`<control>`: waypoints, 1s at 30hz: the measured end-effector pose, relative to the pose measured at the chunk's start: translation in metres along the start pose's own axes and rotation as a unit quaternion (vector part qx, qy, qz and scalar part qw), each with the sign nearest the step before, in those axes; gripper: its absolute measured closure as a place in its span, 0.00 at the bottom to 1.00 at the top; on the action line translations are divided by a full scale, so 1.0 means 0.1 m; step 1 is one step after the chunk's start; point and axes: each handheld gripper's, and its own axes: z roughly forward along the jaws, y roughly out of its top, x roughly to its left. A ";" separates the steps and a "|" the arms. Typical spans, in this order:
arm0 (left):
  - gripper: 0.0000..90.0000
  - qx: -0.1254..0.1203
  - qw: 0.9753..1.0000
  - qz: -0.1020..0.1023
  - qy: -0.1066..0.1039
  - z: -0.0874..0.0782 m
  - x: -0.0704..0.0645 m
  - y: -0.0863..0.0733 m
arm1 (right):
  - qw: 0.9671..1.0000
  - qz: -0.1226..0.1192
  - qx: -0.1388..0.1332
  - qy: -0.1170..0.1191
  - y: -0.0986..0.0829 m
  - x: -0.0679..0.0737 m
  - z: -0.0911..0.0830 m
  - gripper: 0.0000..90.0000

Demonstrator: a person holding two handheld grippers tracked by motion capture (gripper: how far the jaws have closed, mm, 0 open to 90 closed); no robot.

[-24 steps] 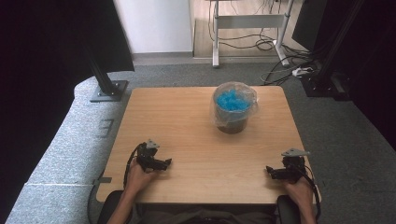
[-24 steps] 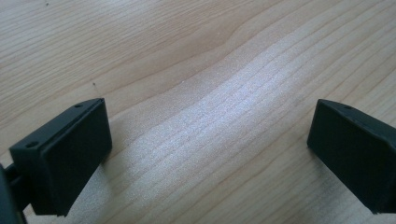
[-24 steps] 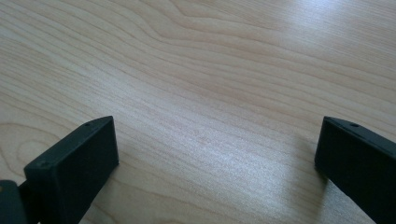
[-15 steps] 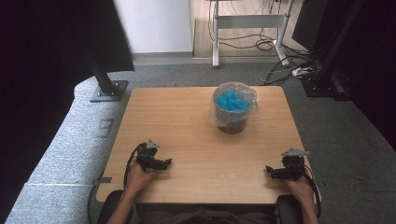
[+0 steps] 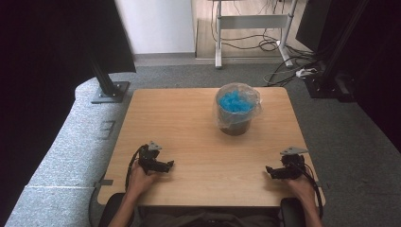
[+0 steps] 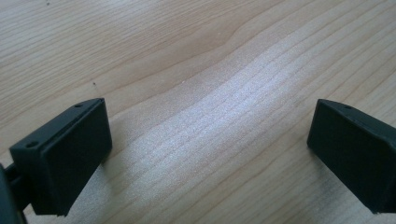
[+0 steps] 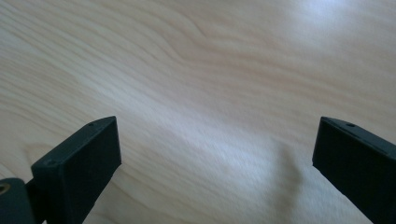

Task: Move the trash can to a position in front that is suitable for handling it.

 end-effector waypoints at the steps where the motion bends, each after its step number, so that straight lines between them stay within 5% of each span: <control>1: 0.00 0.000 1.000 0.000 0.000 0.00 0.00 0.00 | 1.000 0.000 -0.003 0.003 0.04 0.01 -0.01 0.01; 7: 0.00 0.000 1.000 0.000 0.001 0.00 0.00 0.00 | 0.999 0.005 -0.028 0.022 0.32 0.07 -0.06 0.01; 18: 0.00 0.001 1.000 -0.002 0.002 0.00 -0.01 0.00 | 0.998 -0.030 -0.046 0.044 0.92 0.18 -0.05 0.02; 24: 0.00 0.000 1.000 -0.003 0.003 0.00 -0.01 0.00 | 0.997 -0.038 -0.050 0.037 1.17 0.17 -0.03 0.02; 30: 0.00 0.000 1.000 -0.003 0.003 0.00 -0.01 0.00 | 0.997 -0.021 -0.067 0.030 1.46 0.10 -0.01 0.01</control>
